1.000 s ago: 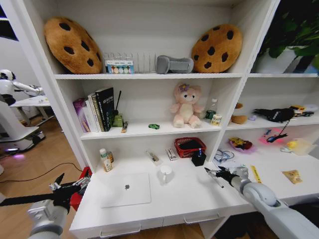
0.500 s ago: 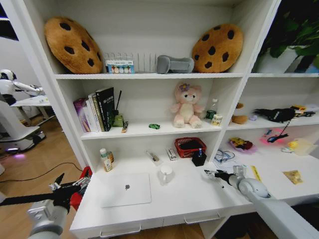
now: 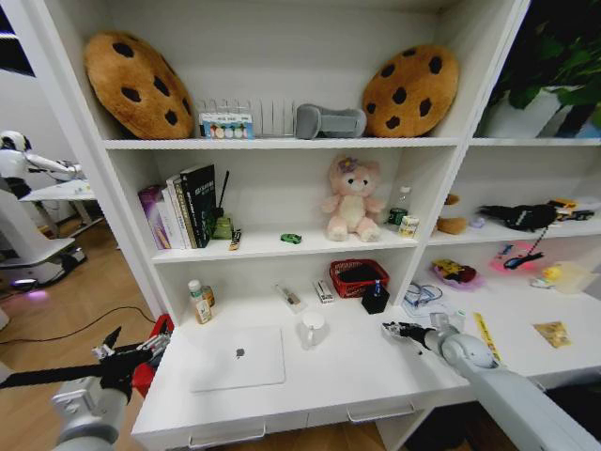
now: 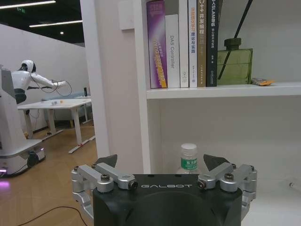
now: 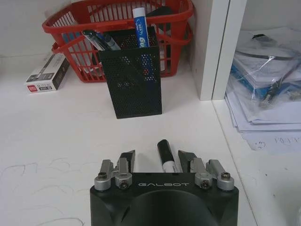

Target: Organize the objects on the table.

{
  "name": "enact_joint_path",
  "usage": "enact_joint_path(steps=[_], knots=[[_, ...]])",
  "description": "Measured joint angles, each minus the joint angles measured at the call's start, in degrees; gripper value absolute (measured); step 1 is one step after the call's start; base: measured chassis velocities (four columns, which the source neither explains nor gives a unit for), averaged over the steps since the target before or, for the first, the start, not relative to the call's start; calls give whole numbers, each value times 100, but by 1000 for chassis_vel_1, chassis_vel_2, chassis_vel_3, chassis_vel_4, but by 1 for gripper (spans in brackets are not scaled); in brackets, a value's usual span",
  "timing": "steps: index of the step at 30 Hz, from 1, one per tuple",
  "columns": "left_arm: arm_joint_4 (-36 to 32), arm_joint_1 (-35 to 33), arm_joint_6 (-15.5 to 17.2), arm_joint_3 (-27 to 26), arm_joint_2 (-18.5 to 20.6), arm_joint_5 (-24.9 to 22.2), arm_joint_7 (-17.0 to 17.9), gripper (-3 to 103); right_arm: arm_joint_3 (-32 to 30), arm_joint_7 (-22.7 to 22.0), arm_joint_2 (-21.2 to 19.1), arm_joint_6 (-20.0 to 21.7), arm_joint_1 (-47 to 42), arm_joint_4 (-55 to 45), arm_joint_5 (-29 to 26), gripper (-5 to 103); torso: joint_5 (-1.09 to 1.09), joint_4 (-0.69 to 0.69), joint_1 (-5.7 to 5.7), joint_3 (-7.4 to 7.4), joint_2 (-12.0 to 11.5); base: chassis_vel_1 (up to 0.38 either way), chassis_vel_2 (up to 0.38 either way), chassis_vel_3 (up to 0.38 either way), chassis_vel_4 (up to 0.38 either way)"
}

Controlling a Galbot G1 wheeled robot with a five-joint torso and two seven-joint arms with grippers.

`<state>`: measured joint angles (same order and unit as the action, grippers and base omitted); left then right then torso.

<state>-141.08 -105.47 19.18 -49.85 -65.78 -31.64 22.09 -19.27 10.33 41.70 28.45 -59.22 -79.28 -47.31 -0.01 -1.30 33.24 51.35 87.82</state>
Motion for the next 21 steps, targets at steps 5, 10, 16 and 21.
enact_joint_path(steps=[5,10,16,21], knots=[[0,0,0,0,0,0,0,100,-80,18,1,-101,-88,8,127,40,1,0,0,0,0,0,0,0,0],[0,0,0,0,0,0,0,100,-130,48,-4,-150,-116,-22,160,19,1,0,0,0,0,0,0,0,0],[0,0,0,0,0,0,0,100,-201,53,-12,-162,-115,-163,82,3,2,0,0,0,0,0,0,0,0],[0,0,0,0,0,0,1,100,-419,9,-15,-506,-145,-671,162,0,0,1,0,-1,0,0,0,0,0]])
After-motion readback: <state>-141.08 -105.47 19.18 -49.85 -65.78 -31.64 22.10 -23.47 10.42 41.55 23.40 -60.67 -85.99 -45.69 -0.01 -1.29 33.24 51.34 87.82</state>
